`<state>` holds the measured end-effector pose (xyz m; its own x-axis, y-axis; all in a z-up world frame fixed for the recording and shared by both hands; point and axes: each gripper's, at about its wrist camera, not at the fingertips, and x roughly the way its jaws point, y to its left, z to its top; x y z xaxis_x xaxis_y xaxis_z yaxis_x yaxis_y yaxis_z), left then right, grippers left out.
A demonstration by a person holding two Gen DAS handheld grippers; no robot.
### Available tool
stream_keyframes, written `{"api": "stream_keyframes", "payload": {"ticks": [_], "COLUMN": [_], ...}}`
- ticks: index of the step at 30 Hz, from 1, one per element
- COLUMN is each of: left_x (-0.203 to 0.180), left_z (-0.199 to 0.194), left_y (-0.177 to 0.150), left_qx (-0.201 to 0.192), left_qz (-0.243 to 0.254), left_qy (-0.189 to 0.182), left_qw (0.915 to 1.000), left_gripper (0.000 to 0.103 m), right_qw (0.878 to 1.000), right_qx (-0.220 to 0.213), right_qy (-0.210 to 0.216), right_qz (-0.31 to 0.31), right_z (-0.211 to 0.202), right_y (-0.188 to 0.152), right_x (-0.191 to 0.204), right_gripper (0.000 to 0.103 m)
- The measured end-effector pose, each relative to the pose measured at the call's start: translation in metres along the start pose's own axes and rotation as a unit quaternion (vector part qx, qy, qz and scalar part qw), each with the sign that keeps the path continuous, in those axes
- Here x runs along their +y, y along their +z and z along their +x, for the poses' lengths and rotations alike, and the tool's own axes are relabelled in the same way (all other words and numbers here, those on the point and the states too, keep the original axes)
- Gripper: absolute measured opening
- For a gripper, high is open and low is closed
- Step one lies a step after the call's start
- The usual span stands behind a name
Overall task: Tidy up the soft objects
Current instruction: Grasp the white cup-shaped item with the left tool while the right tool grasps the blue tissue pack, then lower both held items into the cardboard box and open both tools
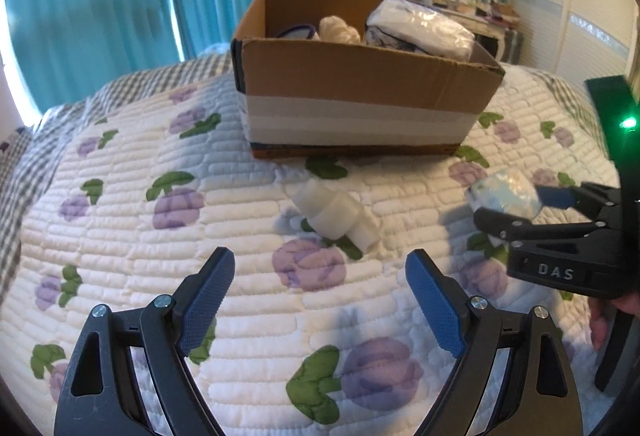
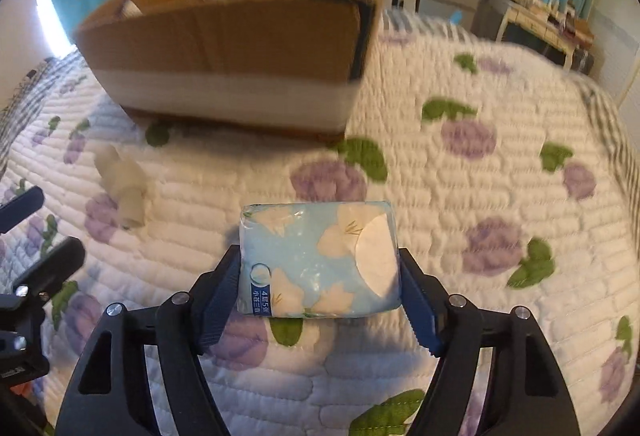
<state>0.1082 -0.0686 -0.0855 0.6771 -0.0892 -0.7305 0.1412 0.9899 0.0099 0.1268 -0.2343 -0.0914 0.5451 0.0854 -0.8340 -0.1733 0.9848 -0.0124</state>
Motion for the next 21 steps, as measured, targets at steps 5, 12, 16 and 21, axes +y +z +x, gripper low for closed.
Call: {"api": "stream_keyframes", "payload": {"ticks": [5, 12, 16, 21], "left_x": [0.001, -0.008, -0.01, -0.007], "left_z": [0.02, 0.059, 0.059, 0.042], "left_y": [0.015, 0.024, 0.021, 0.016], "left_qx": [0.006, 0.035, 0.038, 0.04], "left_qz": [-0.035, -0.018, -0.013, -0.013], "left_qy": [-0.001, 0.001, -0.01, -0.014], "left_qw": [0.9994, 0.9992, 0.9991, 0.999], "left_gripper": [0.086, 0.042, 0.036, 0.035], "right_qw": [0.999, 0.999, 0.999, 0.999], "right_qx": [-0.033, -0.025, -0.023, -0.032], "right_qy": [0.009, 0.011, 0.014, 0.004], "right_qz": [0.004, 0.021, 0.023, 0.012], "right_z": [-0.009, -0.004, -0.001, -0.013], "right_y": [0.011, 0.023, 0.022, 0.011], "right_x": [-0.001, -0.007, -0.01, -0.002], "right_gripper": [0.074, 0.074, 0.074, 0.074]}}
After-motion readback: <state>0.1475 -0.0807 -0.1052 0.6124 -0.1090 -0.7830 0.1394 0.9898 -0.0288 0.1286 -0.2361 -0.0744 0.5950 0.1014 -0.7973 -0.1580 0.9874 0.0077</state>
